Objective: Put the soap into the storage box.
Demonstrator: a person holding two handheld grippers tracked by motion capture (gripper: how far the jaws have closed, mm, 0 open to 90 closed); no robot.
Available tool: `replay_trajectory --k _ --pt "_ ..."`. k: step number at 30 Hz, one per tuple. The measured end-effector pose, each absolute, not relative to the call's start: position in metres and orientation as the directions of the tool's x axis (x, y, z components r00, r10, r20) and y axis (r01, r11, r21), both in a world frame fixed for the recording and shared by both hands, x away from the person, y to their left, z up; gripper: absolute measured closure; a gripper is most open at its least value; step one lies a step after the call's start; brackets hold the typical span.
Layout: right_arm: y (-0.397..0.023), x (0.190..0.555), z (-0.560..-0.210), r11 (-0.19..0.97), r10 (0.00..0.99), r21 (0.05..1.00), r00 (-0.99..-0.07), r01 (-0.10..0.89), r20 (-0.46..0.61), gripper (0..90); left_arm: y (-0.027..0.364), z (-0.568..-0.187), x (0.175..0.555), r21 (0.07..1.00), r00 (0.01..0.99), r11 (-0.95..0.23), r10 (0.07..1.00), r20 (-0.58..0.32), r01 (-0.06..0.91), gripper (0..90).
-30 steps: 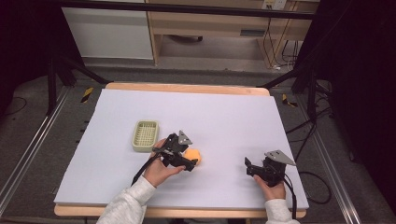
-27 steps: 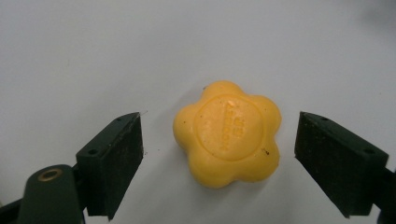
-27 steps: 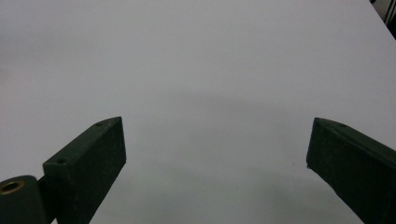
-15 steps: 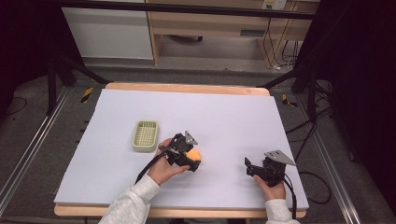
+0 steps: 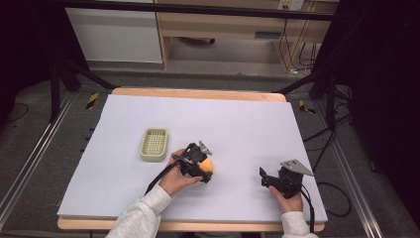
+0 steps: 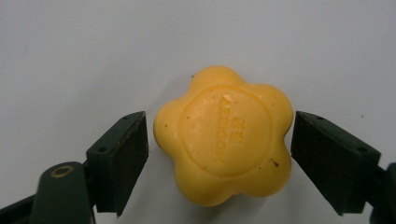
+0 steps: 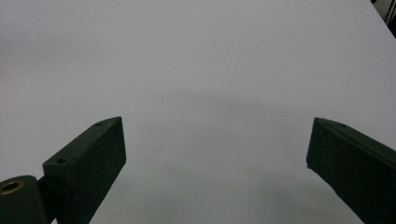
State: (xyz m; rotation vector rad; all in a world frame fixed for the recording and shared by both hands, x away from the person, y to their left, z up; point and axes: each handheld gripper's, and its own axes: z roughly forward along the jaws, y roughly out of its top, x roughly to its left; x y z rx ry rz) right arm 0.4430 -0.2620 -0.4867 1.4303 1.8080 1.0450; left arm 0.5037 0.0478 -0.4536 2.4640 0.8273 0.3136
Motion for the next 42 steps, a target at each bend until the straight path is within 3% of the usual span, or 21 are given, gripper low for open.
replay_trajectory --k 11,42 --pt "-0.2623 0.4431 -0.4867 0.109 0.971 0.860 -0.240 0.499 0.017 5.2 0.0435 -0.4595 0.5074 0.506 0.787 -0.695 0.614 0.050 0.510 23.8" --pt "-0.2619 0.4432 -0.4868 0.111 0.971 0.860 -0.239 0.498 0.013 5.2 0.0408 -0.4598 0.5061 0.498 0.775 -0.692 0.629 0.059 0.523 25.2"
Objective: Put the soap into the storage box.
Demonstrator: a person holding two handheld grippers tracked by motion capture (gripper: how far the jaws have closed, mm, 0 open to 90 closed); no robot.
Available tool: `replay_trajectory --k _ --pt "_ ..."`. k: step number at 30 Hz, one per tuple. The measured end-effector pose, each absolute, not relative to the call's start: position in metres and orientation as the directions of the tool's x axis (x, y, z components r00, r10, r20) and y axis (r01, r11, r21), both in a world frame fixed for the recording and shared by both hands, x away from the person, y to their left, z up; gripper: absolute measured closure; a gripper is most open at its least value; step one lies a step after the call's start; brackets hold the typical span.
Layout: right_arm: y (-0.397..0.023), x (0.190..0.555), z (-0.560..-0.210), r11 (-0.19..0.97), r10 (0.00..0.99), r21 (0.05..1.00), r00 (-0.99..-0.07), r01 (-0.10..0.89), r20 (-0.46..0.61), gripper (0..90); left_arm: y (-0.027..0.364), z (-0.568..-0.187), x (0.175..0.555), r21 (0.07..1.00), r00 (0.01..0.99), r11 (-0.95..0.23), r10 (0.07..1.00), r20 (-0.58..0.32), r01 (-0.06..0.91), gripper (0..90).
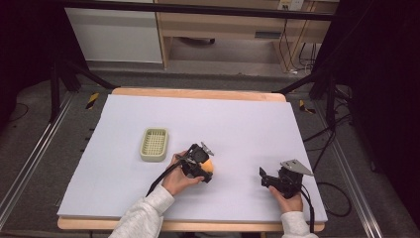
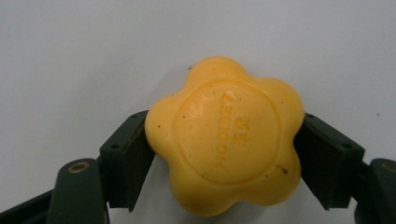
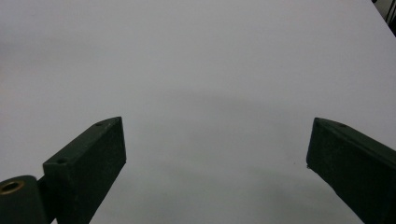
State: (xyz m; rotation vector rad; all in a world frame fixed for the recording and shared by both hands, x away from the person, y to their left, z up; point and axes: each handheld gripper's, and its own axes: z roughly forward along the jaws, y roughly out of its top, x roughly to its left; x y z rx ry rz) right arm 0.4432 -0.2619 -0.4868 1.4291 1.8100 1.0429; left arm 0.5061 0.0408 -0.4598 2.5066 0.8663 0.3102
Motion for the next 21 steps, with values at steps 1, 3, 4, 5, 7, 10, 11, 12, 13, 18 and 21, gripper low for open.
replay_trajectory --k 1,3,4,5,7,10,11,12,13,18,21 --pt "-0.262 0.443 -0.487 0.110 0.971 0.860 -0.239 0.499 0.014 5.2 0.041 -0.460 0.506 0.498 0.775 -0.692 0.629 0.060 0.523 25.2" --pt "-0.262 0.443 -0.487 0.111 0.971 0.860 -0.240 0.499 0.014 5.2 0.041 -0.459 0.506 0.503 0.772 -0.688 0.632 0.062 0.523 25.2" --pt "-0.262 0.443 -0.487 0.111 0.971 0.860 -0.240 0.499 0.014 5.2 0.041 -0.459 0.506 0.504 0.770 -0.686 0.635 0.063 0.524 25.3" --pt "-0.262 0.443 -0.487 0.111 0.971 0.860 -0.240 0.499 0.014 5.2 0.042 -0.458 0.506 0.509 0.768 -0.682 0.637 0.061 0.525 25.2" --pt "-0.262 0.443 -0.487 0.110 0.971 0.860 -0.240 0.499 0.015 5.2 0.042 -0.457 0.506 0.513 0.767 -0.680 0.638 0.064 0.523 25.3" --pt "-0.262 0.443 -0.487 0.111 0.971 0.860 -0.240 0.499 0.014 5.2 0.044 -0.454 0.504 0.518 0.769 -0.679 0.636 0.059 0.521 25.3" --pt "-0.262 0.443 -0.487 0.111 0.971 0.860 -0.240 0.499 0.014 5.2 0.044 -0.454 0.504 0.516 0.770 -0.680 0.635 0.059 0.521 25.3" --pt "-0.262 0.443 -0.487 0.110 0.971 0.859 -0.240 0.499 0.015 5.2 0.044 -0.453 0.503 0.516 0.771 -0.680 0.634 0.058 0.521 25.3" --pt "-0.262 0.443 -0.487 0.110 0.971 0.860 -0.240 0.499 0.015 5.2 0.045 -0.452 0.503 0.512 0.774 -0.687 0.630 0.064 0.516 25.3" --pt "-0.262 0.443 -0.487 0.111 0.971 0.860 -0.240 0.499 0.014 5.2 0.049 -0.449 0.500 0.515 0.777 -0.686 0.627 0.061 0.513 25.3" --pt "-0.262 0.443 -0.487 0.111 0.971 0.860 -0.240 0.498 0.014 5.2 0.054 -0.445 0.499 0.516 0.777 -0.687 0.626 0.064 0.511 25.3"
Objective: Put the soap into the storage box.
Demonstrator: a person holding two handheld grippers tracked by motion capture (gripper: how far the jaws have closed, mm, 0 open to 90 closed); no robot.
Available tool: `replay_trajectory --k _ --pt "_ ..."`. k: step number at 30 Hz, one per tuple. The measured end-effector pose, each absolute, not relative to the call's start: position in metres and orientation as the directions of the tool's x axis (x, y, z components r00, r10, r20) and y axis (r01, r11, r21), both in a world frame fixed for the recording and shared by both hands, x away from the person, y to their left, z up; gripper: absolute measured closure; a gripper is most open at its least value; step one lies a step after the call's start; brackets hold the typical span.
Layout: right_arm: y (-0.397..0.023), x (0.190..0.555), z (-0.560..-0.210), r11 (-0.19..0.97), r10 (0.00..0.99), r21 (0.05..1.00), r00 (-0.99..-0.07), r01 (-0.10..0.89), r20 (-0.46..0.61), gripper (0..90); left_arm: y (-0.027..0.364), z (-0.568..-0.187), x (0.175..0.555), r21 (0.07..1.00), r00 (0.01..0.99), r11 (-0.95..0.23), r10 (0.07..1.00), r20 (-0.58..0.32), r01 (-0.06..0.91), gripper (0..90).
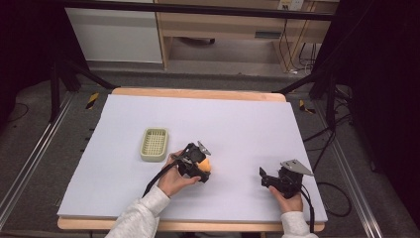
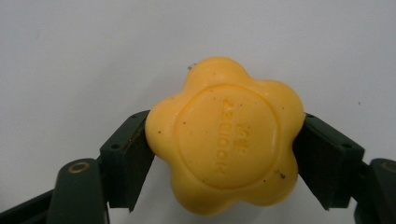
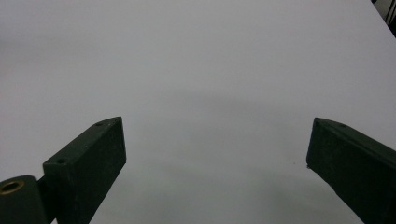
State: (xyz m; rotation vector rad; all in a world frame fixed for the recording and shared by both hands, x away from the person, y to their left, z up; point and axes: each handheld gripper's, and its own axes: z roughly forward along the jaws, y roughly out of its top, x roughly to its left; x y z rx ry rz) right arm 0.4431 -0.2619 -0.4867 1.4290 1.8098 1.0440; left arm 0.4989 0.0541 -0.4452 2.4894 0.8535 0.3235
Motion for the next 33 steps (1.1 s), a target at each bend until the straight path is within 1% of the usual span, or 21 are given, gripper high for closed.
replay_trajectory --k 4,13,16,33 --pt "-0.262 0.443 -0.487 0.109 0.971 0.860 -0.238 0.499 0.015 5.2 0.063 -0.440 0.497 0.514 0.775 -0.689 0.628 0.071 0.511 25.3" --pt "-0.262 0.444 -0.487 0.106 0.970 0.858 -0.242 0.502 0.022 5.2 0.090 -0.432 0.491 0.550 0.753 -0.651 0.655 0.060 0.523 25.3" --pt "-0.262 0.444 -0.487 0.107 0.971 0.858 -0.239 0.503 0.020 5.2 0.097 -0.429 0.491 0.547 0.750 -0.653 0.657 0.068 0.523 25.3" --pt "-0.262 0.443 -0.487 0.112 0.970 0.859 -0.243 0.499 0.014 5.2 0.127 -0.415 0.496 0.594 0.704 -0.583 0.710 0.040 0.554 25.3"
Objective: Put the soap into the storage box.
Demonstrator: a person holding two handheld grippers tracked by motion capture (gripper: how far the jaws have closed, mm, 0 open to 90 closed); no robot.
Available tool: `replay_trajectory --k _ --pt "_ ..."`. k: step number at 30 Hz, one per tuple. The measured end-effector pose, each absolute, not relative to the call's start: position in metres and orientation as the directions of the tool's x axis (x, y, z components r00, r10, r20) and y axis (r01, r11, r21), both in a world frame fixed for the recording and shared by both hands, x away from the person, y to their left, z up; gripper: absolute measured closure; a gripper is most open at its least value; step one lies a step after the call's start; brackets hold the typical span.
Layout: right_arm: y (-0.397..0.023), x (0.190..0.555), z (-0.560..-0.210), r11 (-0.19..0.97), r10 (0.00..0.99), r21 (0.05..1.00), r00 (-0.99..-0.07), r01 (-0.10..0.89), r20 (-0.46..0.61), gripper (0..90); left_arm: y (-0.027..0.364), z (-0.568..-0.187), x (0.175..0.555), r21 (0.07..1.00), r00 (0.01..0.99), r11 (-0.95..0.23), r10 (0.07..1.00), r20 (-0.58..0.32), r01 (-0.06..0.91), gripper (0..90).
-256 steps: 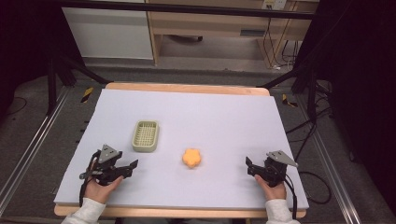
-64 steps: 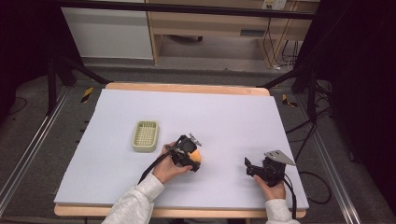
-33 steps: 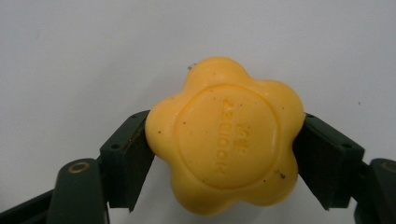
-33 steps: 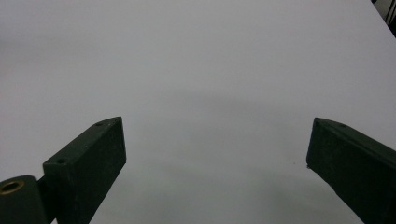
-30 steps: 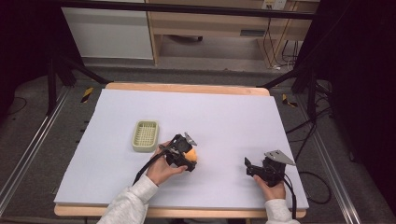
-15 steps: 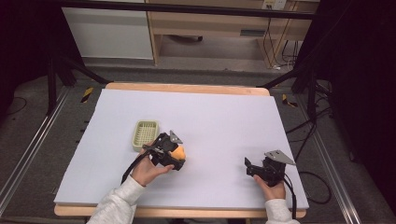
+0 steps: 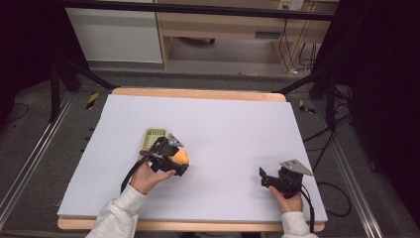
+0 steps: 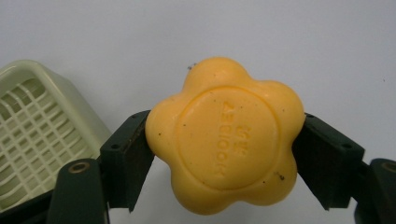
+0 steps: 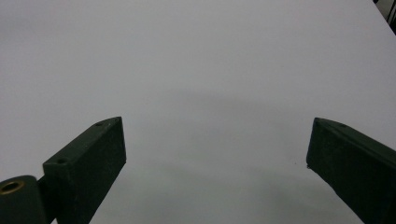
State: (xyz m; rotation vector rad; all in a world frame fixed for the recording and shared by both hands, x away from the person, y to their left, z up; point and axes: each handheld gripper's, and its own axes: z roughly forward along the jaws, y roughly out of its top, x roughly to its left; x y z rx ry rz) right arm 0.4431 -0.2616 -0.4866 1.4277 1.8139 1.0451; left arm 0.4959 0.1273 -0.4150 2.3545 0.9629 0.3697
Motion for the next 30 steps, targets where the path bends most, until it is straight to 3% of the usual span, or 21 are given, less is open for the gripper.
replay_trajectory --k 30 --pt "-0.262 0.443 -0.487 0.116 0.970 0.859 -0.244 0.499 0.011 5.1 0.168 -0.398 0.515 0.633 0.613 -0.484 0.790 0.020 0.604 25.3"
